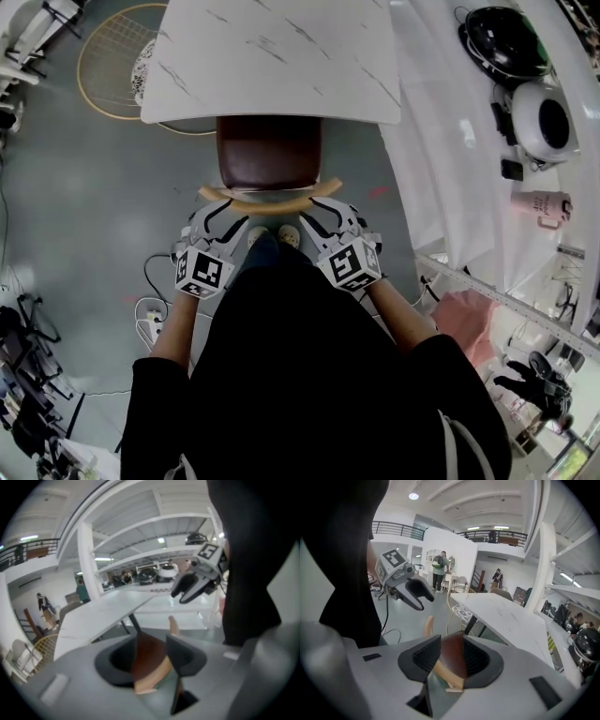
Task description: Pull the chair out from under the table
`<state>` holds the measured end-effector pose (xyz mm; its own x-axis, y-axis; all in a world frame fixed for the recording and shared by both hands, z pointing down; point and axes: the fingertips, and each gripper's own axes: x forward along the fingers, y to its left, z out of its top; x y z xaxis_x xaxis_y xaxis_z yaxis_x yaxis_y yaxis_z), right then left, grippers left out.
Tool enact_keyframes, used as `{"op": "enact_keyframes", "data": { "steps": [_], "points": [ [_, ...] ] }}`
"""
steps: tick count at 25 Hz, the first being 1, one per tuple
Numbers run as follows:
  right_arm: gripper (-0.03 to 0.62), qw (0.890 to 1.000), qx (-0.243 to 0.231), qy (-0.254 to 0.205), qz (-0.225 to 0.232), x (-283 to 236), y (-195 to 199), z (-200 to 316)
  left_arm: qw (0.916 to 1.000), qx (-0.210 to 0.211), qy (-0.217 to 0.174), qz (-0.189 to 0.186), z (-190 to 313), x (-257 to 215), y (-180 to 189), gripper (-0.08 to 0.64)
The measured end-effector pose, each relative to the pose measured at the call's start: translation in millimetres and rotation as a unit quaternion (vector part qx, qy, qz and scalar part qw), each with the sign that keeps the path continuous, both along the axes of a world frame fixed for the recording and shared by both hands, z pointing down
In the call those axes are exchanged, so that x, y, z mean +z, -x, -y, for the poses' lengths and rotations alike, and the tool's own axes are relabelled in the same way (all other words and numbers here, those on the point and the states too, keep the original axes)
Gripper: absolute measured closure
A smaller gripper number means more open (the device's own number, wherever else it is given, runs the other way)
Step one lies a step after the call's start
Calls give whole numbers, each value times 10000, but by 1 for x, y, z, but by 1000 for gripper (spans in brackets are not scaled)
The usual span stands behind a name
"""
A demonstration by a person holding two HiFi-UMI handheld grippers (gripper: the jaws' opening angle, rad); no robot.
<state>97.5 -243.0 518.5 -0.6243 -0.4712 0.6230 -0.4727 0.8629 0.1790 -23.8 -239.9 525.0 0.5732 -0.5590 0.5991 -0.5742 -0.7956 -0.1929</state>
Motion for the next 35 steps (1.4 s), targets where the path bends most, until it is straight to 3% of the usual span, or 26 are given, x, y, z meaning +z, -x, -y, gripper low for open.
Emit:
{"op": "enact_keyframes", "data": {
  "steps": [5,11,16,20,26,28,31,35],
  "points": [
    [455,9962,-482,76,-728,28,-2,-5,9926,976,321,650,-6,38,-10,328],
    [442,9810,-1019,286,-1624,84,-6,-17,9694,1736,779,1552,-19,98,-8,291],
    [419,9609,-1465,160,-2346,123,-11,-17,9465,2201,741,2239,-20,133,-1,287],
    [396,9301,-1944,-194,-3110,146,-15,-10,9267,2461,753,2739,-18,157,2,287],
    [391,8698,-2540,-527,-4197,178,-18,1,8770,2866,754,3782,-18,193,19,287],
    [393,8603,-2647,-558,-4320,185,-13,1,8748,2808,652,3893,-14,198,21,299],
    [437,8523,-2667,-535,-4467,190,-10,-1,8854,2573,572,3830,-6,197,19,376],
    [440,8468,-2651,-444,-4590,189,-11,-5,8739,2769,603,3950,-10,197,20,387]
  ]
}}
